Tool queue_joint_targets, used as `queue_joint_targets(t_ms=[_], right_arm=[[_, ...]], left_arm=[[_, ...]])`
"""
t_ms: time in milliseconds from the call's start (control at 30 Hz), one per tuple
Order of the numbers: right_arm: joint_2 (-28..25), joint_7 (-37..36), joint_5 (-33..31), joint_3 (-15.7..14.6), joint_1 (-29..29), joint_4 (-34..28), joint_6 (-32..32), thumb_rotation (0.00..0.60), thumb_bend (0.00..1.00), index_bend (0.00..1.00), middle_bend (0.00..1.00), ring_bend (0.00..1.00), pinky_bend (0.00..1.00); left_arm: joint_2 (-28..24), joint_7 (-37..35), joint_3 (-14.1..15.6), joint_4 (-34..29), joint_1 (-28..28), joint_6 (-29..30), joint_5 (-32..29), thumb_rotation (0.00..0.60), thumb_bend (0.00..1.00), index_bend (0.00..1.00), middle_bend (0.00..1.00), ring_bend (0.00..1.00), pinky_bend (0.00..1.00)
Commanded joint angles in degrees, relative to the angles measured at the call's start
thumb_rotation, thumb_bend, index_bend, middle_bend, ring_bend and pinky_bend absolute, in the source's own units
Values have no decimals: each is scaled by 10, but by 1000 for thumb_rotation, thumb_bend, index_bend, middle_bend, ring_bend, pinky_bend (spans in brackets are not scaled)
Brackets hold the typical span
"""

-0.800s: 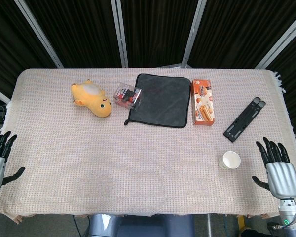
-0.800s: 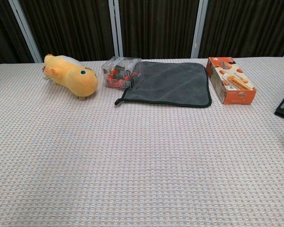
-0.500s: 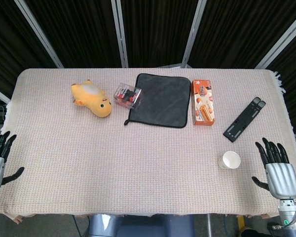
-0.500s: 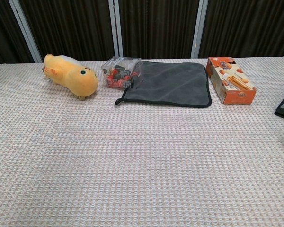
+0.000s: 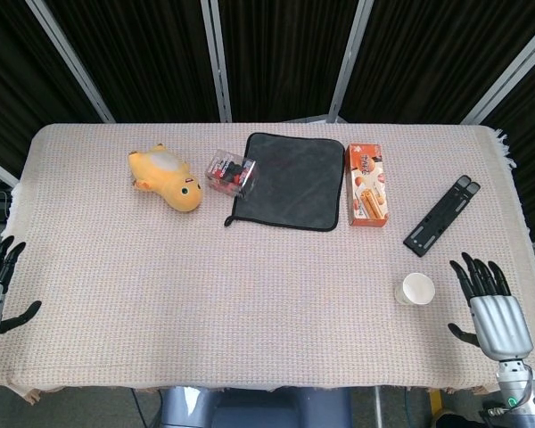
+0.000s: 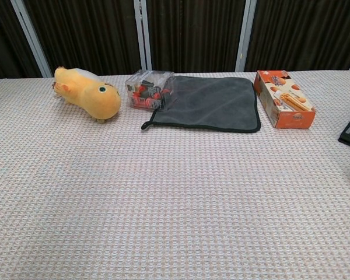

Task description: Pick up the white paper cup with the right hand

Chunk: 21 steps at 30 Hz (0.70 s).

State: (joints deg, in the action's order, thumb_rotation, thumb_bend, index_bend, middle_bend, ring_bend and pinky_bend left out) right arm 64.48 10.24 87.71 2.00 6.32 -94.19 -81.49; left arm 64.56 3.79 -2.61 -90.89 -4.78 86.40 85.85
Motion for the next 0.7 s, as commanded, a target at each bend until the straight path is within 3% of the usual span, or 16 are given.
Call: queue_joint_targets(t_ms=[33,467,700], right_arm=[[0,6,-5,1,13,-8,23,600,33,3,0,0,0],[19,60,-93,29,68,-21,123,600,44,108,0,0,0],[43,74,-121,27,84,-2,154,600,67,139,0,0,0]], left_arm=[[-2,-2,0,-2,0,-1,0,600,147,0,0,0,0],[-4,0,2,-5,-4,-11,0,600,148,0,0,0,0],[-2,2,2,-5,-6,-13,0,600,147,0,0,0,0]])
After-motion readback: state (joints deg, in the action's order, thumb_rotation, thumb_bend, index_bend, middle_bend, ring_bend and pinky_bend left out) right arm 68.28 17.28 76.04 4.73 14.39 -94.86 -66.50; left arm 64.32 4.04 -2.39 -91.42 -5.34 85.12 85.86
